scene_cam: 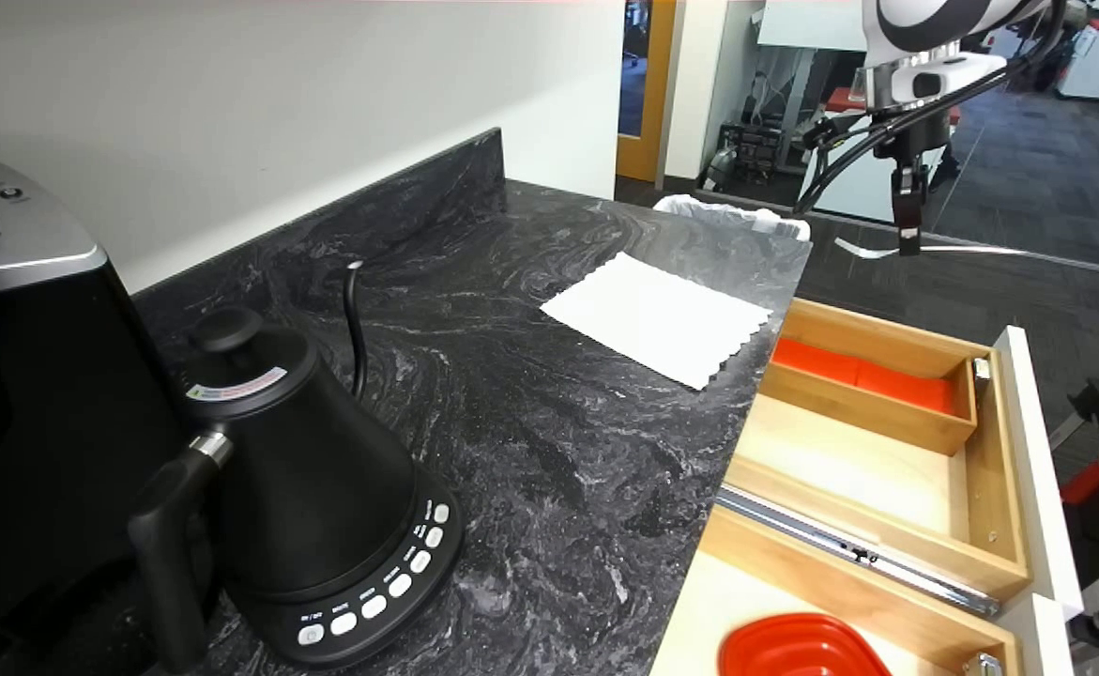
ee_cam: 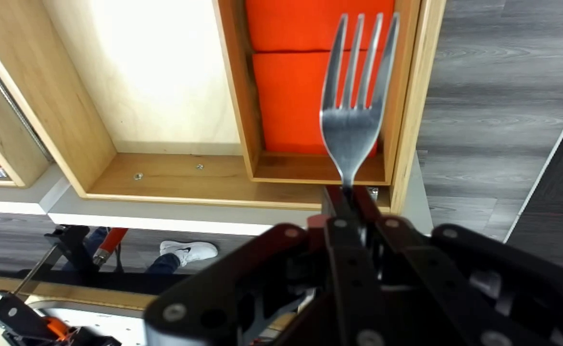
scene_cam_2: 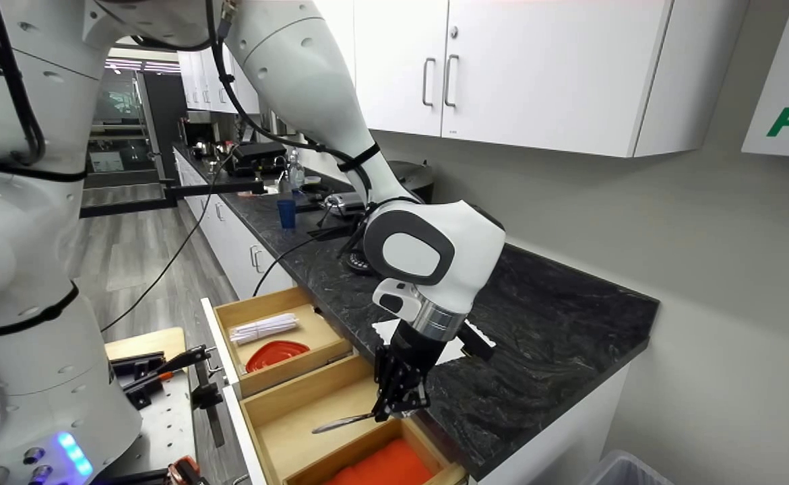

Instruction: Remove the fork from the counter and place it inside the open drawer on the right

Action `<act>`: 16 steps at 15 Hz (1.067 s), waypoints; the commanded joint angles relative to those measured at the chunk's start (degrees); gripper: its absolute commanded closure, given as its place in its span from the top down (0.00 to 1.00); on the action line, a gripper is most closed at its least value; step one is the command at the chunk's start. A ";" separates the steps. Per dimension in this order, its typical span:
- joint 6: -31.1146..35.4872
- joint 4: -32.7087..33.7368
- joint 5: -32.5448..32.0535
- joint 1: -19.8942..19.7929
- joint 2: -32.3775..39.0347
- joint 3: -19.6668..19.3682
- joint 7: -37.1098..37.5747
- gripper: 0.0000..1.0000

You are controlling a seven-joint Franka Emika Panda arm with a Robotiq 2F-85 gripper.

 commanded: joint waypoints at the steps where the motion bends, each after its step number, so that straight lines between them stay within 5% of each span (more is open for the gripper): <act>1: 0.90 -0.39 2.04 1.87 -0.23 -2.53 0.06 0.04; 11: 0.16 0.05 -0.61 -1.22 0.11 0.86 0.47 0.04; 12: -0.01 0.18 0.27 0.98 0.65 -1.40 0.47 0.28; 16: -0.05 0.07 -0.13 0.84 0.58 -1.41 0.47 0.51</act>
